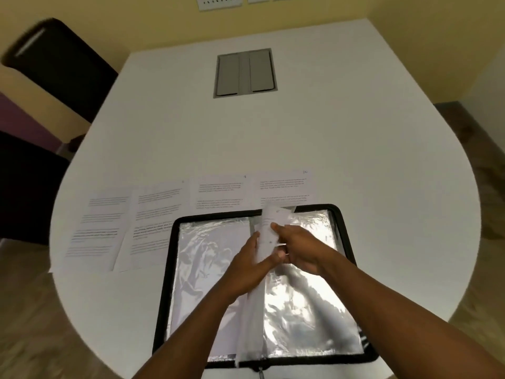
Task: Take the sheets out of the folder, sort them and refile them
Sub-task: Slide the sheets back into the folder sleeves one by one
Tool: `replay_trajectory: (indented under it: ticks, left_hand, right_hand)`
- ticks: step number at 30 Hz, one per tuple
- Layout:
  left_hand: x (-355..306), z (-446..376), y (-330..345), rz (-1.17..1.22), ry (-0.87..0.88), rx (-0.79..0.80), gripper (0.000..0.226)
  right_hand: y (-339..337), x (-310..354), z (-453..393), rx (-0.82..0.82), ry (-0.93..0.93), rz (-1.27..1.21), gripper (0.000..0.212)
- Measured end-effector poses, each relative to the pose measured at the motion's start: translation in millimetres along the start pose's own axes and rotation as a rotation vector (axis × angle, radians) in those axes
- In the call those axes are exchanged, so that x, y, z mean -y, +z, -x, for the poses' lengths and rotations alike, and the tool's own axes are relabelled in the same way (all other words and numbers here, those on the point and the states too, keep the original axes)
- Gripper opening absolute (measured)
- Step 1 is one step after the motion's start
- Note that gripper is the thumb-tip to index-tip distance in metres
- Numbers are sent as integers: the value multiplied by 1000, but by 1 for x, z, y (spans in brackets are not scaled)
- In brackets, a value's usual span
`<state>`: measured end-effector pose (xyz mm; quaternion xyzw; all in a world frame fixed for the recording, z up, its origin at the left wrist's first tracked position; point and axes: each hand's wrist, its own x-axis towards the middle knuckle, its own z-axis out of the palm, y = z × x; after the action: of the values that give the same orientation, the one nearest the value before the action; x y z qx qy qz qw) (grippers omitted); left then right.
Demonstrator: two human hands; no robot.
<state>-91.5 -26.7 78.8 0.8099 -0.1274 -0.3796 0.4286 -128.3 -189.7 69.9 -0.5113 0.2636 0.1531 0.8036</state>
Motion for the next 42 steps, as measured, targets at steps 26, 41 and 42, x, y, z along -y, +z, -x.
replay_trajectory:
  ticks: [26, 41, 42]
  left_hand:
    - [145, 7, -109, -245, -313, -594, 57]
    - [223, -13, -257, -251, -158, -692, 43]
    - [228, -14, -274, -244, -180, -716, 43]
  right_hand:
    - [57, -107, -61, 23, -366, 1603, 66]
    - [236, -110, -154, -159, -347, 1125, 34]
    - [254, -107, -164, -139, -309, 1077, 33]
